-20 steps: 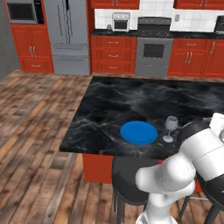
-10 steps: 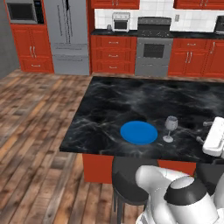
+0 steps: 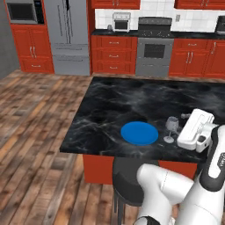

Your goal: Retrieve the wine glasses from the counter and place one next to each plate.

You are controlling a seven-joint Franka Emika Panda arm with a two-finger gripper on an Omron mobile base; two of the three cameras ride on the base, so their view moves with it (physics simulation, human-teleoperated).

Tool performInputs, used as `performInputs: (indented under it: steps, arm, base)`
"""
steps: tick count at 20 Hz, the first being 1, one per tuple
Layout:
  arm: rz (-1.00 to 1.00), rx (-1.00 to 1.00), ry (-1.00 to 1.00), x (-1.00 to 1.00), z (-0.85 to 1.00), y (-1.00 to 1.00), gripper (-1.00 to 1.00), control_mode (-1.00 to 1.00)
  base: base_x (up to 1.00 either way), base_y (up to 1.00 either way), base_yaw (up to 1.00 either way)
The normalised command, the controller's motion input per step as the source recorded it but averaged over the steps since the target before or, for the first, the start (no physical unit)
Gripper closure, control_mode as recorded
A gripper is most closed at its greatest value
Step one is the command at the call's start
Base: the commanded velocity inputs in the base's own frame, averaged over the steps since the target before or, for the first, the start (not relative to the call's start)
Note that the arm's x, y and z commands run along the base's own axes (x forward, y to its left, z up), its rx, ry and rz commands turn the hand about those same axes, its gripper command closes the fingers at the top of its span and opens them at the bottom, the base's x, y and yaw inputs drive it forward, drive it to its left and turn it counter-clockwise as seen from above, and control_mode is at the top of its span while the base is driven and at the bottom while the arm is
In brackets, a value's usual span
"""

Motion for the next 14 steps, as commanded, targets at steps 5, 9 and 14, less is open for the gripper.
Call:
performInputs:
  steps: [5,9,14]
  arm:
    - [0.29,-0.03,-0.09,-0.05,0.68,0.48,-1.00,-1.00]
    - [0.29,0.00,-0.18,-0.08,0.44,0.21,-1.00,-1.00]
    - [0.25,0.01,-0.16,0.00,0.01,0.13,-1.00,-1.00]
  base:
    - [0.00,0.00,0.00]
    - [0.00,0.00,0.00]
    - [0.00,0.00,0.00]
